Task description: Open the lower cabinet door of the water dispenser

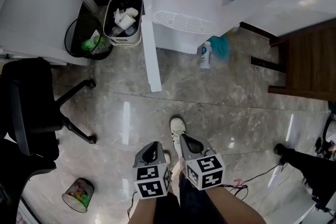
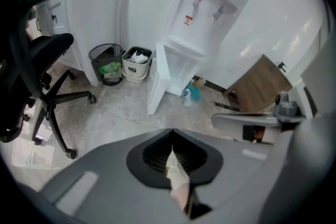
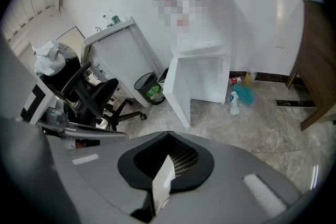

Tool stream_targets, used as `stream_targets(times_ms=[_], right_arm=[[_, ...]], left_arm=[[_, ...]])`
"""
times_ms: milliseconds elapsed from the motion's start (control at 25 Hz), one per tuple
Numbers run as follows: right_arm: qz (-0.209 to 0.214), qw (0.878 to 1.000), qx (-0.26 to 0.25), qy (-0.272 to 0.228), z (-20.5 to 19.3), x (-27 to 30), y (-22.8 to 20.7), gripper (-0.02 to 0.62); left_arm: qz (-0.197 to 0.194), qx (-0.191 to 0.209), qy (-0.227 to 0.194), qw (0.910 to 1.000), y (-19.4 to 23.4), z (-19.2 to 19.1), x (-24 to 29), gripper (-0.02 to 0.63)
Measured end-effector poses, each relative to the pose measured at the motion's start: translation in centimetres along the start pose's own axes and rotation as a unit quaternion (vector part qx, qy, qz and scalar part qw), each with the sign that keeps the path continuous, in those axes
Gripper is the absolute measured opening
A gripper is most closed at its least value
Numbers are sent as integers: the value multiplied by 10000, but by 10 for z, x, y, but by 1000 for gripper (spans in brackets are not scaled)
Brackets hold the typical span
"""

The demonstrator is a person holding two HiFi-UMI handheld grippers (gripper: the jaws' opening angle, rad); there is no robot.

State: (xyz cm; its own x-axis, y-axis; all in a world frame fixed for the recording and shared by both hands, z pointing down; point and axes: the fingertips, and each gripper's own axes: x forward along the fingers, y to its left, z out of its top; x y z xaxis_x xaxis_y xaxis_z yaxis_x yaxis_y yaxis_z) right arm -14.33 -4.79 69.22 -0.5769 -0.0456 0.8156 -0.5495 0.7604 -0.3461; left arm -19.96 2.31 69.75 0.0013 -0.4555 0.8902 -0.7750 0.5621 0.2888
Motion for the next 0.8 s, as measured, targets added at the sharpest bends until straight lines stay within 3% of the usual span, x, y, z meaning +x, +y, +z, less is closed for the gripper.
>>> stream_targets(times_ms=[800], right_arm=[[24,10000,-55,42,-2,1,5,-9]], left_arm=[[-13,-29,-65,10000,-1,1,-3,6]])
